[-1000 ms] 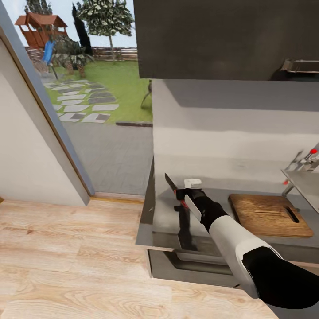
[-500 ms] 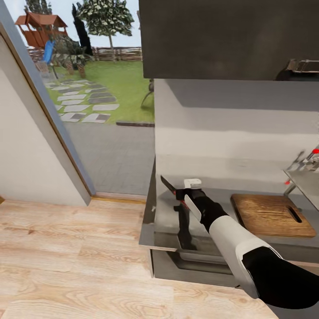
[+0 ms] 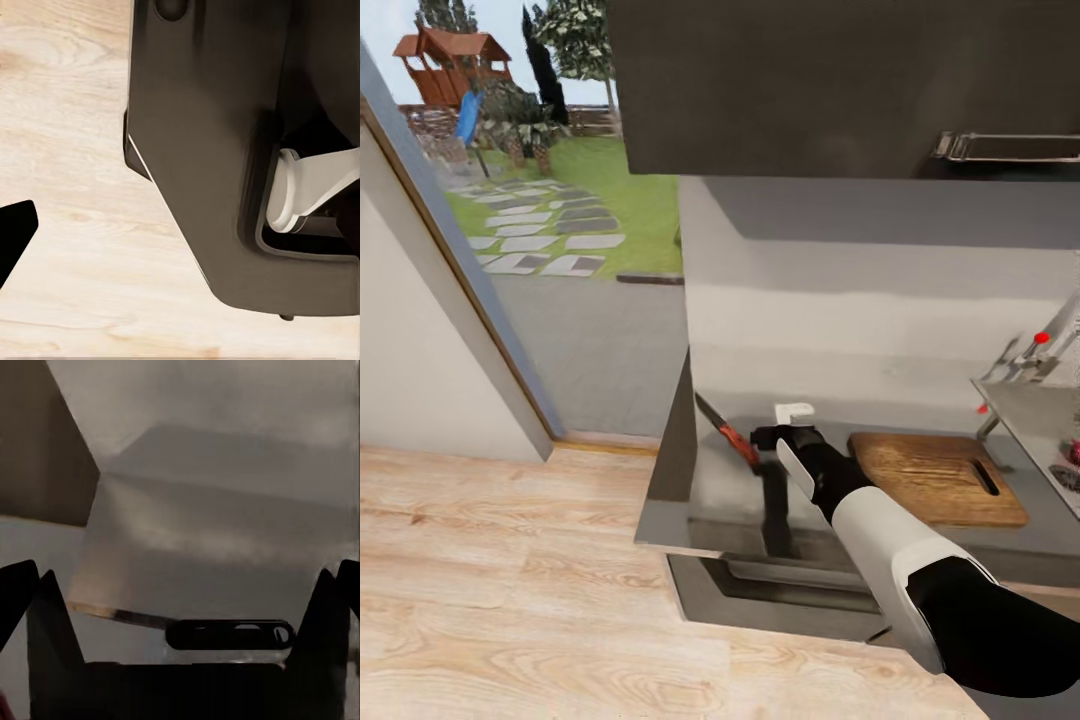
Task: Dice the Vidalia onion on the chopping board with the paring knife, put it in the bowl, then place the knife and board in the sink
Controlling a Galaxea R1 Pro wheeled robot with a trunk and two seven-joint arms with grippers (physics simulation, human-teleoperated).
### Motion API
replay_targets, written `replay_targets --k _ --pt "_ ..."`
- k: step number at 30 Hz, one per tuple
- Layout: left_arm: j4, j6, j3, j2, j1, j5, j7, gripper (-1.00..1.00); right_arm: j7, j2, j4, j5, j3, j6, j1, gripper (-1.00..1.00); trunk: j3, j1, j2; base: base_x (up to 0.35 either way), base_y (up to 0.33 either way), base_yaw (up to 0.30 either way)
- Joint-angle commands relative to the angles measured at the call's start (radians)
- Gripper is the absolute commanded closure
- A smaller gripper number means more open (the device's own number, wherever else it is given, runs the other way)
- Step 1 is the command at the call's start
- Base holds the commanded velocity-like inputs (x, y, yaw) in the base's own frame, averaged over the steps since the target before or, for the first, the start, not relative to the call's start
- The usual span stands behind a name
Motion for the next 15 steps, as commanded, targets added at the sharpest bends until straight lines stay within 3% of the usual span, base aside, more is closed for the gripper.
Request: replay_targets --k 1,6,15 --pt "-0.002 -0.001 0.0 0.0 0.001 0.008 -0.001 -1.0 -0.007 -0.001 0.056 -0.013 0.008 0.008 0.0 -1.0 -0.002 0.0 -0.002 -0.275 0.028 0.0" --pt "-0.002 -0.001 0.0 0.0 0.001 0.009 -0.001 -1.0 -0.007 -0.001 0.056 -0.013 0.008 0.008 0.0 -1.0 -0.002 0.0 -0.002 -0.151 0.074 0.0" --pt "-0.003 -0.001 0.0 0.001 0.001 0.009 -0.001 -1.0 -0.007 0.0 0.056 -0.013 0.008 0.008 0.0 -1.0 -0.002 0.0 -0.002 -0.011 0.019 0.0"
